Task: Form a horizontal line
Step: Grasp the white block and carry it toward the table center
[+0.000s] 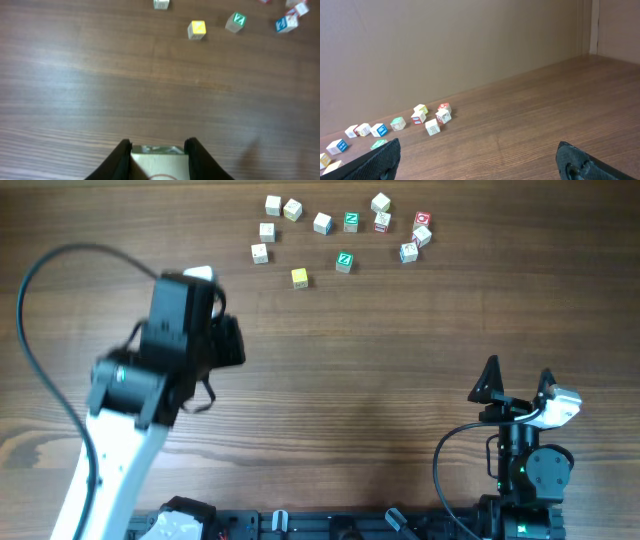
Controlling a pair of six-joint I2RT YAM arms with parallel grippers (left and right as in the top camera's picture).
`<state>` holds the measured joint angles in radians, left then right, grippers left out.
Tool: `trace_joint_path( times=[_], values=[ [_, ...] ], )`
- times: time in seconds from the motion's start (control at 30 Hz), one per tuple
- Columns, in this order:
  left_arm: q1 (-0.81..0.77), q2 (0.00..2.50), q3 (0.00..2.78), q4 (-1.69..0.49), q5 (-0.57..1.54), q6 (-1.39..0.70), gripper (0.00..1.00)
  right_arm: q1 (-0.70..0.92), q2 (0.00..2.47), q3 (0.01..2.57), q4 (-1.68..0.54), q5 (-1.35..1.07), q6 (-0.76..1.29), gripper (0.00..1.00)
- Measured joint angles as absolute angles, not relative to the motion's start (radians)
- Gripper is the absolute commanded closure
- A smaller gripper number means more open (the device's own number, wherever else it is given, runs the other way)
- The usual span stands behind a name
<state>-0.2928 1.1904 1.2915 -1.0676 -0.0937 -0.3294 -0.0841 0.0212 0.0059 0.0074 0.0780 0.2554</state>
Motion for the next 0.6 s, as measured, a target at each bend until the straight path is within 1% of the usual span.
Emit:
trace_joint_path(
  times=[0.07,0.13,0.23,0.33,0.47,0.6],
  values=[
    [-0.293,1.098,1.142,-0.966,-0.097,-0.355,0.78,-0.084,0.021,0.006,0.007,0.078,0.255,0.00],
    [-0.293,1.062,1.023,-0.843,-0.100,-0.369,0.75,-0.084,0.022,0.006,0.007,0.078,0.255,0.00],
    [-0.293,1.075,0.867,-0.707,-0.103,-0.382,0.74,-0.084,0.022,0.006,0.007,0.078,0.255,0.00],
    [-0.293,1.128,0.775,-0.593,-0.108,-0.384,0.75,-0.084,0.022,0.006,0.007,0.078,0.255,0.00],
    [-0.293,1.223,0.749,-0.574,-0.146,-0.384,0.76,-0.084,0.022,0.006,0.007,0.078,0.255,0.01],
    [-0.293,1.315,0.749,-0.549,-0.221,-0.371,0.73,-0.084,0.022,0.006,0.007,0.078,0.255,0.00]
  ],
)
